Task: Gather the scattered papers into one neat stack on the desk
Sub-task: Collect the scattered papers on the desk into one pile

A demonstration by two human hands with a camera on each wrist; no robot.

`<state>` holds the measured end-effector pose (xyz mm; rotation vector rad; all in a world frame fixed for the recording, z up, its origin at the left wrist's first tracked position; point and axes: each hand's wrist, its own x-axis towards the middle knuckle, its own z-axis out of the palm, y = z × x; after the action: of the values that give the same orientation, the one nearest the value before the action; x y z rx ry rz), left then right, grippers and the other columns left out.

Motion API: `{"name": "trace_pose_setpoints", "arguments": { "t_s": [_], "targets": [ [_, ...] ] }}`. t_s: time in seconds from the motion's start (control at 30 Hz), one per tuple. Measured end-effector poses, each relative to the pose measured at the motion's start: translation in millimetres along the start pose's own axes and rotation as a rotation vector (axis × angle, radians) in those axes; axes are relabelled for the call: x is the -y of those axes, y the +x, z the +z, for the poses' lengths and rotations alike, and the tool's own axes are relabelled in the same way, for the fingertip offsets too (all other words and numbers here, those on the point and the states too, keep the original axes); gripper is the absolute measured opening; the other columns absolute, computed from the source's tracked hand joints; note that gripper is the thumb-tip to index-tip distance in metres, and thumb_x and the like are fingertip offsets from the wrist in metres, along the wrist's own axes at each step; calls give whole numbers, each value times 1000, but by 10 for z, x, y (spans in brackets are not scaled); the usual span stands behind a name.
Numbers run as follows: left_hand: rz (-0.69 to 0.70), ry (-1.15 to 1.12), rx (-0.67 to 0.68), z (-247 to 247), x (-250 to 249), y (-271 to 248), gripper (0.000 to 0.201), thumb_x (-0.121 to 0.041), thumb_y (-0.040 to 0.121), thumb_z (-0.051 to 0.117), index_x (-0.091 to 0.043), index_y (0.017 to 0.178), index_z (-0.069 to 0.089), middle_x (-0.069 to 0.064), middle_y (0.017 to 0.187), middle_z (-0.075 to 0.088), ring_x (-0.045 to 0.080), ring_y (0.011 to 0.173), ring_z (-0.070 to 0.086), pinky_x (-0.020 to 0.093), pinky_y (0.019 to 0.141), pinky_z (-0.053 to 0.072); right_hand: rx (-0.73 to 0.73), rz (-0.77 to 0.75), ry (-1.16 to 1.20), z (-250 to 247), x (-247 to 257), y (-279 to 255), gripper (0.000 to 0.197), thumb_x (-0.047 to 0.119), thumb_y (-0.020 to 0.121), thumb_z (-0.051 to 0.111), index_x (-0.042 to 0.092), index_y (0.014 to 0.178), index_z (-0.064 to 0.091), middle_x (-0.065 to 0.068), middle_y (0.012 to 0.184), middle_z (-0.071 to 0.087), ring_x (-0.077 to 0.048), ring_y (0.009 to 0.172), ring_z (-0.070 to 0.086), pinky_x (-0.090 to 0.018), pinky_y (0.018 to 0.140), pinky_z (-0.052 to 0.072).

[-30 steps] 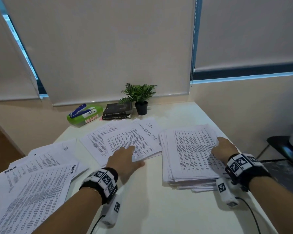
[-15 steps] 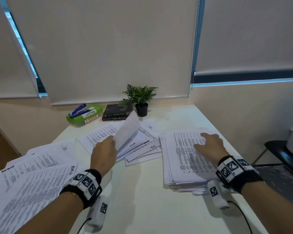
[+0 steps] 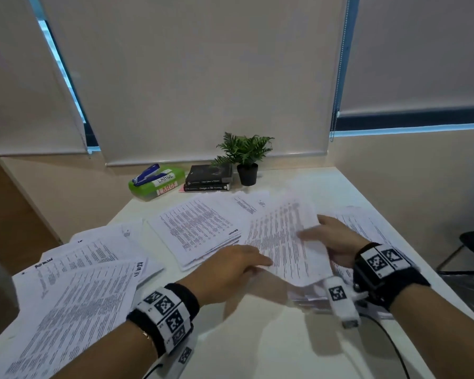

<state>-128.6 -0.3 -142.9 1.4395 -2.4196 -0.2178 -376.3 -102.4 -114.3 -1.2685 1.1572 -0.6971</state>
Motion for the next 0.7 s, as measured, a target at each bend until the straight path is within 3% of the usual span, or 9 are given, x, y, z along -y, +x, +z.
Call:
{"name": "trace_pose_setpoints", "arguments": {
  "t_s": [0.03, 0.1, 0.17, 0.27, 0.33, 0.4, 0.43, 0.57, 0.7],
  "targets": [
    [-20, -17, 32, 27, 47, 20, 42, -30, 106, 58, -28, 148, 60, -3, 141, 62, 16, 127, 56, 32, 103, 46, -91, -18, -112, -89, -62, 39, 21, -1, 92, 69, 6, 111, 63, -24, 109, 69, -38, 105, 68, -49, 97, 55],
    [-173, -15, 104, 31, 215, 71, 63, -43, 99, 67, -36, 158, 44, -1, 154, 49, 19, 138, 49, 41, 114, 43, -206, -30, -255, -287, -154, 76, 46, -4, 88, 67, 8, 131, 56, -19, 128, 64, -37, 114, 64, -52, 99, 55],
    [-360, 45, 163, -6, 478, 105, 86, -44, 89, 71, -42, 163, 28, 4, 164, 39, 27, 149, 39, 51, 120, 37, -245, 1, -345, -502, -192, 33, 65, 1, 87, 67, 11, 147, 46, -14, 151, 50, -36, 129, 54, -49, 102, 51],
    [-572, 84, 226, -94, 831, 140, 99, -37, 81, 66, -38, 166, 17, 15, 163, 40, 36, 147, 41, 54, 116, 42, -286, 86, -503, -763, -202, -77, 75, 2, 91, 64, 9, 159, 32, -16, 163, 35, -36, 141, 43, -40, 100, 43],
    [-614, 63, 248, -128, 924, 165, 85, -27, 81, 68, -31, 158, 34, 11, 144, 59, 31, 124, 58, 41, 98, 52, -318, 138, -610, -870, -215, -119, 82, 2, 93, 63, 10, 163, 22, -18, 162, 38, -36, 142, 45, -40, 101, 45],
    [-596, 132, 260, -139, 919, 190, 44, -11, 78, 69, -26, 117, 58, -1, 105, 68, 23, 91, 62, 31, 72, 49, -352, 158, -679, -911, -226, -140, 83, 2, 91, 65, 10, 163, 23, -21, 154, 48, -38, 129, 56, -43, 102, 49],
    [-583, 202, 260, -135, 913, 199, 32, -4, 75, 70, -22, 100, 59, -2, 92, 65, 21, 82, 61, 31, 66, 48, -368, 158, -700, -932, -244, -125, 82, 2, 90, 66, 10, 161, 26, -20, 153, 49, -36, 124, 57, -42, 100, 49],
    [-574, 316, 160, -160, 910, 154, 14, -4, 86, 64, -16, 82, 59, 3, 82, 65, 25, 78, 65, 32, 60, 47, -400, 173, -781, -943, -244, -69, 77, 7, 87, 68, 8, 155, 32, -19, 151, 47, -37, 132, 51, -40, 97, 48],
    [-598, 249, 42, -289, 889, 50, 17, -7, 87, 50, -15, 78, 63, 10, 80, 69, 34, 79, 66, 37, 65, 50, -465, 112, -886, -823, -169, -29, 81, 30, 85, 73, 12, 154, 33, -24, 146, 40, -43, 133, 45, -47, 105, 48]
  ]
}}
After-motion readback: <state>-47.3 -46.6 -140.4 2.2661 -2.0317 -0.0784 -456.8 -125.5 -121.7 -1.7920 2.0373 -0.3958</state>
